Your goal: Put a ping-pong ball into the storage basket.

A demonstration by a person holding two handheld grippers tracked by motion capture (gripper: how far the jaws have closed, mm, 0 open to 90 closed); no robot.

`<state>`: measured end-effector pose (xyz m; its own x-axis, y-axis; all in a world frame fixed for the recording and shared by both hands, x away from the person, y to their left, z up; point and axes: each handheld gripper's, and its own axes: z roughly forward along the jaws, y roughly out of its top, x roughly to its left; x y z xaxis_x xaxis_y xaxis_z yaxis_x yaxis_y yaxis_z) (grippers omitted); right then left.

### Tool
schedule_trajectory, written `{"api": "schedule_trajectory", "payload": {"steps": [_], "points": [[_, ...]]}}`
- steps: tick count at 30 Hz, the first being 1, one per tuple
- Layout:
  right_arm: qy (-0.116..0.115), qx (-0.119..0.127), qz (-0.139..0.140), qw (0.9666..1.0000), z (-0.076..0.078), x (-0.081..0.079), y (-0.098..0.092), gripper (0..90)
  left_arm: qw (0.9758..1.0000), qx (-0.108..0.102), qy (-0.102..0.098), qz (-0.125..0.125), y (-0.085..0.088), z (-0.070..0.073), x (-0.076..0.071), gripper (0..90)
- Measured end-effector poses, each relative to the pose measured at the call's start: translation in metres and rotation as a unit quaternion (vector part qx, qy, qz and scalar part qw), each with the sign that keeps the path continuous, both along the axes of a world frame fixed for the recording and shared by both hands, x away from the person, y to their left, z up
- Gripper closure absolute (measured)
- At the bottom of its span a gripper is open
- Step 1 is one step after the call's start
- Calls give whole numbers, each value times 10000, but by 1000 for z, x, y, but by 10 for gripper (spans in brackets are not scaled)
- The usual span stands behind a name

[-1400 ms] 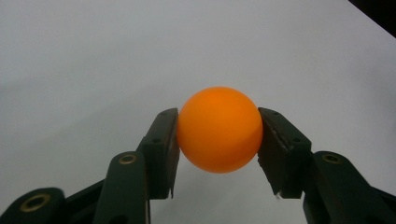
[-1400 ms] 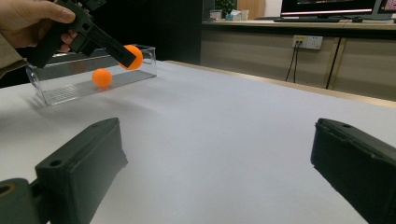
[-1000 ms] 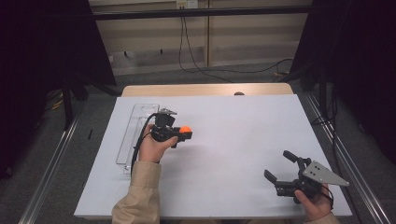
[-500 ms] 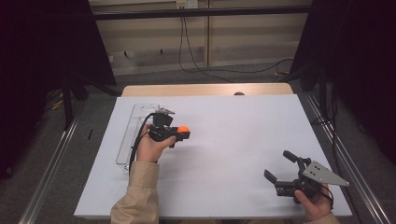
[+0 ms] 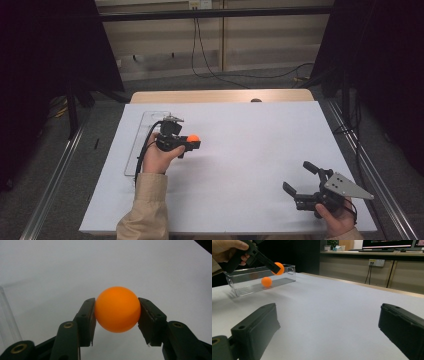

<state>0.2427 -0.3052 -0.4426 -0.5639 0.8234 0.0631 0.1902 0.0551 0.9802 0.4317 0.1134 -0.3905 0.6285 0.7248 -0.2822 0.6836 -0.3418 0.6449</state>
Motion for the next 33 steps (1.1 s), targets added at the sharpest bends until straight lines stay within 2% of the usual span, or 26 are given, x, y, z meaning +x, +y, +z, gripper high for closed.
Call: {"api": "schedule_trajectory", "payload": {"steps": [33], "points": [[-1,17,-6,10000,0,0,0,18,9998,-2,-50,181,20,6,0,509]]}}
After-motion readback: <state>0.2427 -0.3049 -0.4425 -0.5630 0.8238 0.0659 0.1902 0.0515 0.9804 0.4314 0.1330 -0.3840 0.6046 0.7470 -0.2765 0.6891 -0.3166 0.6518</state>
